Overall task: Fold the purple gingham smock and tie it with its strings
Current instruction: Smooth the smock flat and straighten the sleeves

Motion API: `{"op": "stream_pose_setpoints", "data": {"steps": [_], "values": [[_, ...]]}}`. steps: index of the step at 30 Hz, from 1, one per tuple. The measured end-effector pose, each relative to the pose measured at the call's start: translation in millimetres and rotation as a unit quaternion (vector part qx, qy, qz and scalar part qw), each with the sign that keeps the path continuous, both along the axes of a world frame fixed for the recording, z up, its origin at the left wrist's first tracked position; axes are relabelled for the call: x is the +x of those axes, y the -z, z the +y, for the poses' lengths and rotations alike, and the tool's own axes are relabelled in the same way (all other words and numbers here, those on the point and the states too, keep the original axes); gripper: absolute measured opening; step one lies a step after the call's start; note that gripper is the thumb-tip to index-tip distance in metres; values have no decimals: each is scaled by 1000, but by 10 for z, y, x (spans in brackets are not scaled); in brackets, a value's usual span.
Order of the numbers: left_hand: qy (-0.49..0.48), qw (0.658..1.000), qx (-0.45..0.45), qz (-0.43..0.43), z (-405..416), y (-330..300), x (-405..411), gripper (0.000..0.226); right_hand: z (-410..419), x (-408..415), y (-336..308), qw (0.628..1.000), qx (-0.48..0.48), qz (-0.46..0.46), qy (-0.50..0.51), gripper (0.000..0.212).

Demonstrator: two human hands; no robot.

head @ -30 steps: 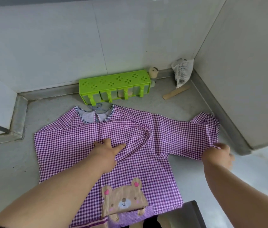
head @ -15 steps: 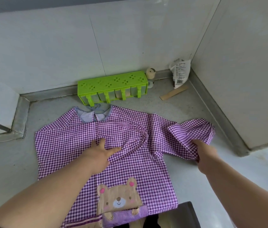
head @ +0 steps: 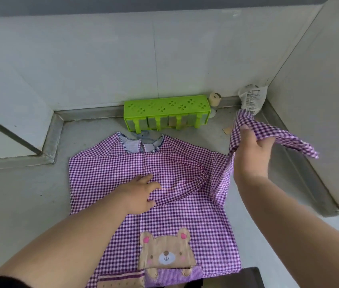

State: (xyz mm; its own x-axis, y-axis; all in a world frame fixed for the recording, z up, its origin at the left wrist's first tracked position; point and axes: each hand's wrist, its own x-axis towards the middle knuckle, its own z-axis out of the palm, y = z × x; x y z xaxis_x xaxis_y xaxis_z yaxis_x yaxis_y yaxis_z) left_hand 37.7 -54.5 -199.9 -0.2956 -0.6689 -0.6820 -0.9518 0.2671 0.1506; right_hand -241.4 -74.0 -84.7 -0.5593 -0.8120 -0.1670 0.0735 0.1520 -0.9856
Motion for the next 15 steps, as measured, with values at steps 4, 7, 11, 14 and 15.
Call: {"op": "stream_pose_setpoints", "data": {"steps": [4,7,11,14,15], "values": [[-50,997,-8,61,-3,-49,179,65,84,736,166,888,-92,256,-370,14],[-99,993,-16,69,63,-157,318,50,-12,980,645,809,-43,362,-462,34],[-236,969,77,15,209,-420,522,59,7,1099,1176,672,199,479,-529,39],[-304,949,55,66,316,-159,860,69,116,1157,1269,594,232,542,-547,51],[-332,940,50,68,361,-91,970,69,161,1167,1267,586,233,552,-545,70]]}}
